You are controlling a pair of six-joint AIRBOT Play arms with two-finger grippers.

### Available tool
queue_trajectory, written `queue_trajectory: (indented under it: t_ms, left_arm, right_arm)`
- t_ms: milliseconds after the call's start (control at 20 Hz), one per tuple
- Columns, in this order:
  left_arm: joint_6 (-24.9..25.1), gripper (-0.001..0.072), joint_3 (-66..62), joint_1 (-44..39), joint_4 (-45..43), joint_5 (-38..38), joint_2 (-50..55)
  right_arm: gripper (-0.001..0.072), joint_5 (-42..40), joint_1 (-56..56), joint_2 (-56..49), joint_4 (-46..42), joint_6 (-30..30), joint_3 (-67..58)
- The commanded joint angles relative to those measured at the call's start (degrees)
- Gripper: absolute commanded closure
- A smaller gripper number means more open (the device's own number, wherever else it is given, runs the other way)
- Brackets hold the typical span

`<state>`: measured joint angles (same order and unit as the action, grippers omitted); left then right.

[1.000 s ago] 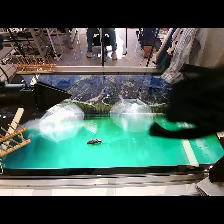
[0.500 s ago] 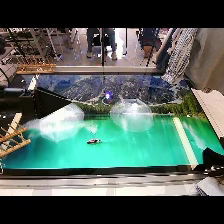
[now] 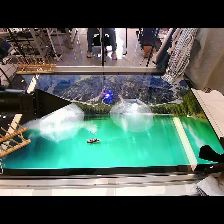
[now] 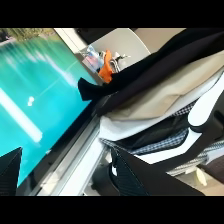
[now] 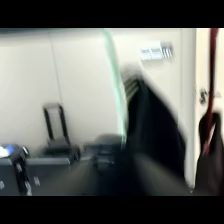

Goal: Fold the clothes and pants, and hang the long-sleeved shirts on hangers.

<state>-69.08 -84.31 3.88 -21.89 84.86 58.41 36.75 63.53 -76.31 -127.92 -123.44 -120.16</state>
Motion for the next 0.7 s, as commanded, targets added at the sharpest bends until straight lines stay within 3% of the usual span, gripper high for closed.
queue_trajectory:
  t_ms: [0,150,250,300,350,400,450,550,650]
  left_arm:
    - [-0.42,0.0131,0.02,0.07,-0.02,0.04,0.02]
    - [-0.39,0.0131,0.02,0.04,0.0,0.07,0.02]
    - [-0.35,0.0131,0.0,0.04,-1.49,0.52,0.0]
    - [-0.37,0.0131,0.0,0.11,-6.01,0.31,-0.07]
    - [-1.01,0.0133,-0.02,0.22,-13.97,-0.11,-0.11]
    - [-5.14,0.0164,-0.02,0.28,-26.69,-0.83,-0.28]
    - [-13.05,0.0173,0.0,0.26,-44.48,-1.46,-0.55]
    - [-31.43,0.0173,0.0,0.26,-77.72,-0.92,-1.09]
    - [-35.8,0.0172,0.0,0.28,-90.42,-3.91,-2.51]
  right_arm:
    - [0.002,-3.69,-0.15,2.6,0.85,0.22,0.07]
    - [0.0012,-6.67,-3.21,6.78,9.64,-0.15,0.07]
    - [0.0015,-7.08,-8.55,10.4,29.81,1.31,0.24]
    - [0.0015,-4.92,-12.92,12.22,41.35,7.89,1.27]
    - [0.0014,-1.09,-18.01,13.51,50.12,16.85,2.75]
    - [0.0015,5.31,-24.28,14.14,56.85,25.7,4.42]
    - [0.0015,13.29,-30.4,14.1,59.84,31.26,5.88]
    - [0.0015,29.4,-43.47,12.96,58.71,35.17,10.21]
    - [0.0015,35.69,-53.22,11.19,52.15,37.07,14.86]
